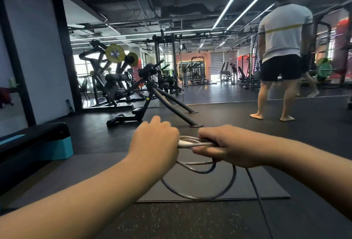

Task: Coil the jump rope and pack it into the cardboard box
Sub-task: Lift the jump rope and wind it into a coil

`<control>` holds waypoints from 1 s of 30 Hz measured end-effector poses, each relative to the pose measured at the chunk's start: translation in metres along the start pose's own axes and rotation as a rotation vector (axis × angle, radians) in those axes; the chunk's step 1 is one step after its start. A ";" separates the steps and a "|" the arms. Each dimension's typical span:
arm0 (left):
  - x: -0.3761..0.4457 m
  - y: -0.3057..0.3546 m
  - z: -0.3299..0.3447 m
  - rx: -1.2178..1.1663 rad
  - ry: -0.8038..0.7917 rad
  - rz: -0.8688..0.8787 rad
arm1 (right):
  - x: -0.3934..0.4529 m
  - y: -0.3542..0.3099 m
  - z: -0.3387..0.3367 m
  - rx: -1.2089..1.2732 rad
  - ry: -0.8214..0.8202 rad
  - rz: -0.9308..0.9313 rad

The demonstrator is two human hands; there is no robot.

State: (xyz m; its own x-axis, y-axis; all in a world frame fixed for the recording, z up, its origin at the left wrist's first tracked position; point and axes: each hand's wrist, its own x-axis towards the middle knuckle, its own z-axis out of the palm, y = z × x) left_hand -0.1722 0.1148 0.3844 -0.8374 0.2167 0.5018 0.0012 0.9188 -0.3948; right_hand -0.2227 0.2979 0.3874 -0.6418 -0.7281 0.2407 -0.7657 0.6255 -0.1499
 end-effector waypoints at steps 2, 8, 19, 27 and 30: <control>0.005 0.004 0.004 -0.095 0.033 0.133 | 0.002 -0.007 0.001 0.025 0.013 -0.069; 0.005 -0.009 0.002 -0.851 -0.306 0.336 | -0.010 -0.005 -0.010 0.070 0.003 -0.106; 0.000 -0.051 -0.010 -0.184 -0.309 0.479 | -0.028 0.029 -0.058 0.263 -0.154 0.200; -0.015 -0.115 0.018 -1.082 -0.255 0.016 | -0.046 0.074 -0.061 0.347 0.131 0.386; -0.015 -0.089 0.011 -1.639 -0.104 -0.233 | -0.034 0.062 -0.041 0.756 0.211 0.315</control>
State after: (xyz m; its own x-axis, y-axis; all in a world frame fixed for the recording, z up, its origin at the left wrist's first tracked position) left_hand -0.1659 0.0266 0.4035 -0.9326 0.0743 0.3533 0.3592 0.2901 0.8871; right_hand -0.2466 0.3723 0.4097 -0.8664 -0.4362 0.2431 -0.4221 0.3795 -0.8233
